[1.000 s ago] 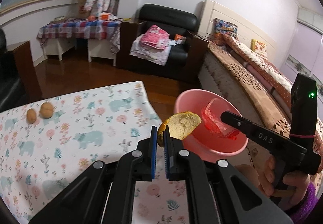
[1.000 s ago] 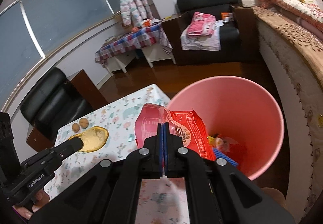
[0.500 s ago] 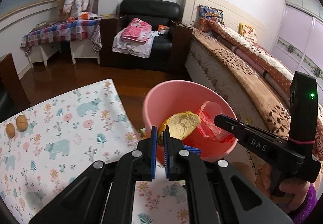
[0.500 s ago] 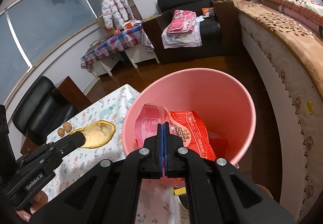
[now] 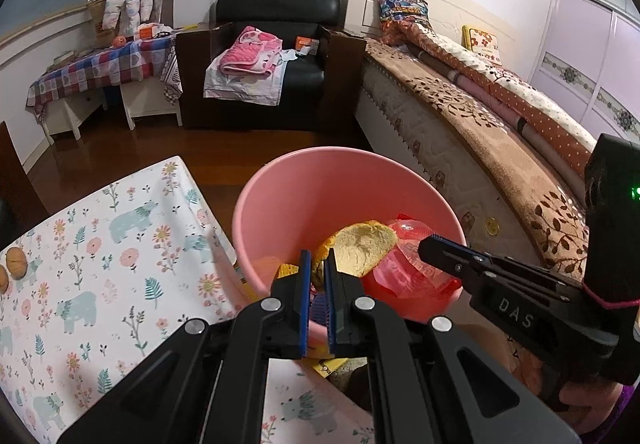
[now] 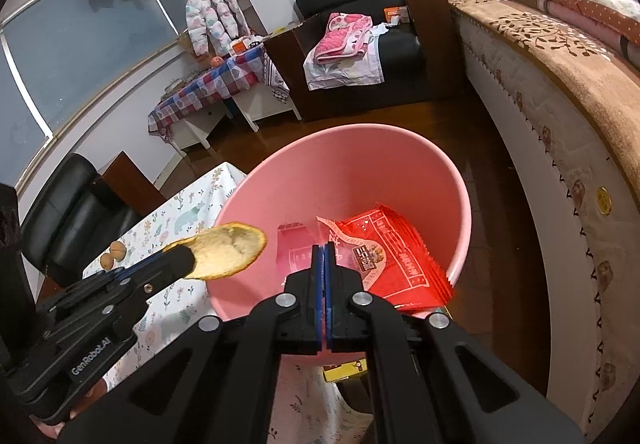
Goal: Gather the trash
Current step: 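Lower both tools into the pink bucket and open them to release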
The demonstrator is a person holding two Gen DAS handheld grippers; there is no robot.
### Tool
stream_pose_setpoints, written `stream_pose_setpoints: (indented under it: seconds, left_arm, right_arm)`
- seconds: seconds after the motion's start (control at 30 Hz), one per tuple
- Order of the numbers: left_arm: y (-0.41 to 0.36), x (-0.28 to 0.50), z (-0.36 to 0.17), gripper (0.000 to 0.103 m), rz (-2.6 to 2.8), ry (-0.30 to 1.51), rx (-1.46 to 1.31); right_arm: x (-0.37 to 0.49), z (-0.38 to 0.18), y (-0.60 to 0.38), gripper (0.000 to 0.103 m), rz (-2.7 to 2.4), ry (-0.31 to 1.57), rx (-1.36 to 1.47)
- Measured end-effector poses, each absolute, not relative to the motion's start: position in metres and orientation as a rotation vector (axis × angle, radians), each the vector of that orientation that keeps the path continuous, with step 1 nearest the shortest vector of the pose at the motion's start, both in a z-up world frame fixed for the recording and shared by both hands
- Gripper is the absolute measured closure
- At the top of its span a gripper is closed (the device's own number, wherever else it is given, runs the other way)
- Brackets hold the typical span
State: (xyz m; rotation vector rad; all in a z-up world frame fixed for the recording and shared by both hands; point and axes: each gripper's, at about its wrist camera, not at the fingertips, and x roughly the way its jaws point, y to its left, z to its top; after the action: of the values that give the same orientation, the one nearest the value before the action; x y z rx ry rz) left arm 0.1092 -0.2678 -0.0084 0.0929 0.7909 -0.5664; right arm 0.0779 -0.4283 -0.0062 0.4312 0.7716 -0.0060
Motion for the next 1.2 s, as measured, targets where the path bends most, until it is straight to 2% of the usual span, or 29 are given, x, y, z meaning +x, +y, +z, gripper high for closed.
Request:
stream_pose_setpoints:
  seconds: [1.2]
  left_arm:
    - [-0.300,0.143,-0.040,0.097,-0.559,0.859,0.122]
  right_arm:
    - [0.082,-0.021,-0.432,0.102,-0.012,0.792,0.429]
